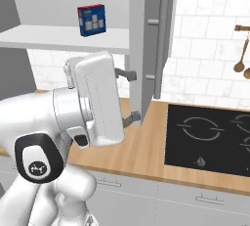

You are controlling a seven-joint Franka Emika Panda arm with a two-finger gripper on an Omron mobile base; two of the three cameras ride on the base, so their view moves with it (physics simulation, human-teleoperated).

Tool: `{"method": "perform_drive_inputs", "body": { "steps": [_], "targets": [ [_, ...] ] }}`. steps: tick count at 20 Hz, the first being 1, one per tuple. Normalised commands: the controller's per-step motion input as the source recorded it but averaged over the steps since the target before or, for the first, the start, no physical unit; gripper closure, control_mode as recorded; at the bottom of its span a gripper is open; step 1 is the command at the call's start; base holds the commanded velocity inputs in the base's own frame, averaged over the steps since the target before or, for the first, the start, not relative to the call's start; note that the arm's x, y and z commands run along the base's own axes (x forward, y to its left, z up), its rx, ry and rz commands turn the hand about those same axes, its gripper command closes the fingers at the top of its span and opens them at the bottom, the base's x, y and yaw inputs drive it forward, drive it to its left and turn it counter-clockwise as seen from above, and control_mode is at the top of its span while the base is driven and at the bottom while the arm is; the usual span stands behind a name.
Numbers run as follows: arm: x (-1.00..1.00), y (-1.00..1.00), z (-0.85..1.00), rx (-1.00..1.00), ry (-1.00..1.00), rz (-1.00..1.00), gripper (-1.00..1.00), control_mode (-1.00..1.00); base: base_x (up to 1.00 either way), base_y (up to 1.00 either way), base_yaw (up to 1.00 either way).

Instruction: Pick the cereal and place it on the digital scale for weighing, and close the cabinet.

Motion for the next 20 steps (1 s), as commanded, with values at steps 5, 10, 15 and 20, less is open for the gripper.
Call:
{"method": "perform_drive_inputs", "body": {
  "steps": [5,10,15,20],
  "targets": [
    [0.0,-0.32,0.0,0.09,-0.17,-0.08,-1.0,-1.0,0.0,0.0,0.0],
    [0.08,-0.24,0.01,0.05,-0.05,-0.09,-1.0,-1.0,0.0,0.0,0.0],
    [0.02,-0.16,0.01,0.05,0.0,-0.01,-1.0,-1.0,0.0,0.0,0.0],
    [0.04,-0.13,0.0,0.03,0.0,0.0,-1.0,-1.0,0.0,0.0,0.0]
  ]
}}
